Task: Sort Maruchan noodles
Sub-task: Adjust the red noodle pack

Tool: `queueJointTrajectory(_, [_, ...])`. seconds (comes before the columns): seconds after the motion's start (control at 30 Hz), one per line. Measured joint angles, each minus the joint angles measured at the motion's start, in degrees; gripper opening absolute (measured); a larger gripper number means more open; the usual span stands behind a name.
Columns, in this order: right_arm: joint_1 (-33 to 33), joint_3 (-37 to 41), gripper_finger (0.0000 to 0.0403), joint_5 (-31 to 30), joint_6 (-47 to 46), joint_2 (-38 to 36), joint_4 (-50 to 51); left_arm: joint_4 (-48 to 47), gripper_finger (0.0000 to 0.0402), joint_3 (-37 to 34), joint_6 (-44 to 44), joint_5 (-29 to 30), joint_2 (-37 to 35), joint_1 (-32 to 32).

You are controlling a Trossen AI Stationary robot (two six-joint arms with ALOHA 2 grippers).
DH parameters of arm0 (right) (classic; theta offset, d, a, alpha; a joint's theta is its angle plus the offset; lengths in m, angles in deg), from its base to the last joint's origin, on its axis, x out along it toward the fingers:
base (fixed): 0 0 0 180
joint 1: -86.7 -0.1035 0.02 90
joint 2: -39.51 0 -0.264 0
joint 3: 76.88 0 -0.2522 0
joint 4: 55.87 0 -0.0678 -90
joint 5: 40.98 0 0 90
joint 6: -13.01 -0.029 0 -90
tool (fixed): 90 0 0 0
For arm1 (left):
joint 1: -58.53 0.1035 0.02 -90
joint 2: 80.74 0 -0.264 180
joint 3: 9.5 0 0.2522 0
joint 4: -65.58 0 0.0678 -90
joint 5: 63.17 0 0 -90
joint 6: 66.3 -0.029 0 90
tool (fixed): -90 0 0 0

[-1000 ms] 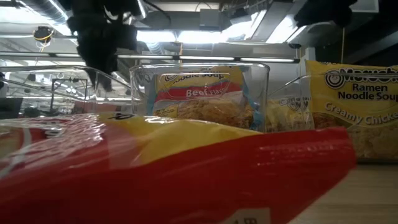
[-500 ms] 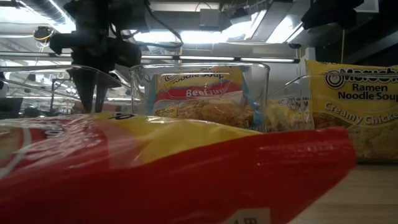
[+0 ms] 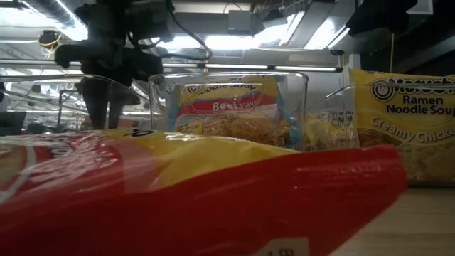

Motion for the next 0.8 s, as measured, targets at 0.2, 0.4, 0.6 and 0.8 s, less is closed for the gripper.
queueJointTrajectory(0.2, [0.0,0.0,0.0115,1.6,0.0,0.1,0.0,0.8,0.0055,0.1,0.0,-2.3,2.8,0.0])
queueJointTrajectory(0.4, [0.0,0.0,0.0115,2.8,-0.2,0.1,0.5,1.8,0.0055,0.0,-0.2,-2.7,5.4,-0.3])
queueJointTrajectory(0.6, [0.0,0.0,0.0115,2.8,-0.2,0.1,1.7,1.7,0.0039,0.1,-0.2,-1.7,5.8,-0.4])
queueJointTrajectory(0.8, [0.0,0.0,0.0115,2.7,-0.2,0.1,2.7,0.8,0.0002,1.8,0.4,2.4,4.1,-0.3])
